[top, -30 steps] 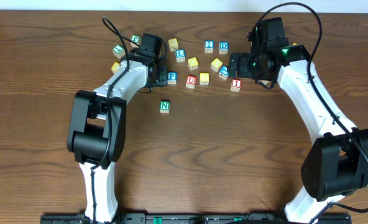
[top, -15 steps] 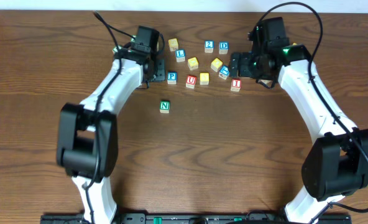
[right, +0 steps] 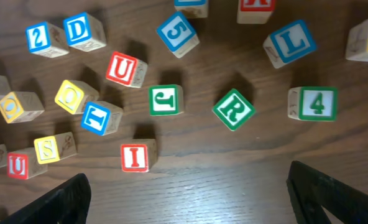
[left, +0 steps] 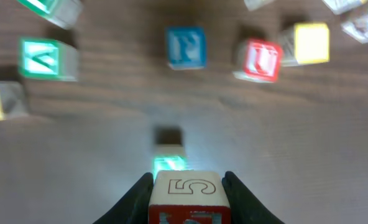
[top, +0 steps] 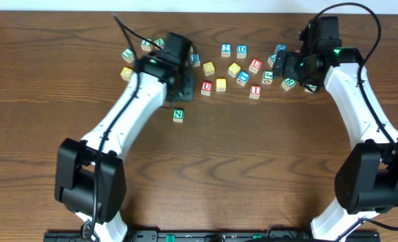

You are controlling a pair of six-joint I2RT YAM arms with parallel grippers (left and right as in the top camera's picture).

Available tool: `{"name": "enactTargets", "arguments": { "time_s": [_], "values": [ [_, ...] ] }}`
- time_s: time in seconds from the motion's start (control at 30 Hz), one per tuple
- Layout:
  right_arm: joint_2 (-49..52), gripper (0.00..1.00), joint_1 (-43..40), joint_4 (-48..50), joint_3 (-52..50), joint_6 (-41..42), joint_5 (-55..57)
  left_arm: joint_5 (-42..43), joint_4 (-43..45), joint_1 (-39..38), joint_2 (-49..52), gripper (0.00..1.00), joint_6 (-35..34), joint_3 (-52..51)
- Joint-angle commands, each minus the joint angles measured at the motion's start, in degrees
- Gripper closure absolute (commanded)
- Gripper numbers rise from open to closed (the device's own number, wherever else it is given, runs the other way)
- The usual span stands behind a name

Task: Spell out NEURIPS
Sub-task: 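Place the red E block to the right of the green N block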

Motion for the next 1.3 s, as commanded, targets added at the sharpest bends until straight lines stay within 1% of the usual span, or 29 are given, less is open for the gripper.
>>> {"name": "enactTargets", "arguments": {
  "time_s": [0.0,0.27,0.53,0.77,0.9,1.1,1.27],
  "values": [
    [0.6,0.03,-0.5,-0.4,-0.3,0.5,0.5,-0.3,-1.0,-3.1,-0.5,0.68,-2.3,0.2],
    [0.6,0.02,-0.5,-0.9,-0.3,0.5,0.5,-0.5,-1.2,-8.8,1.9,0.68,-5.9,-1.4],
    [0.6,0.01,-0.5,-1.5,-0.3,0.5,0.5,-2.4,-1.4,-9.3,7.1,0.68,-10.9,-2.2],
    [0.6,0.01,-0.5,-1.7,-0.3,0.5,0.5,-3.8,-0.5,-9.1,11.9,0.68,-11.2,-2.2],
    [0.6,0.01,-0.5,-1.7,-0.3,0.5,0.5,-3.8,2.0,-8.7,14.1,0.67,-11.2,-2.2],
    [0.6,0.01,-0.5,-1.9,-0.3,0.5,0.5,-3.8,3.6,-7.3,14.8,0.68,-11.2,-2.2],
    [0.6,0.01,-0.5,-1.9,-0.3,0.5,0.5,-5.7,3.8,-5.9,14.8,0.67,-11.2,-2.2]
  ]
}}
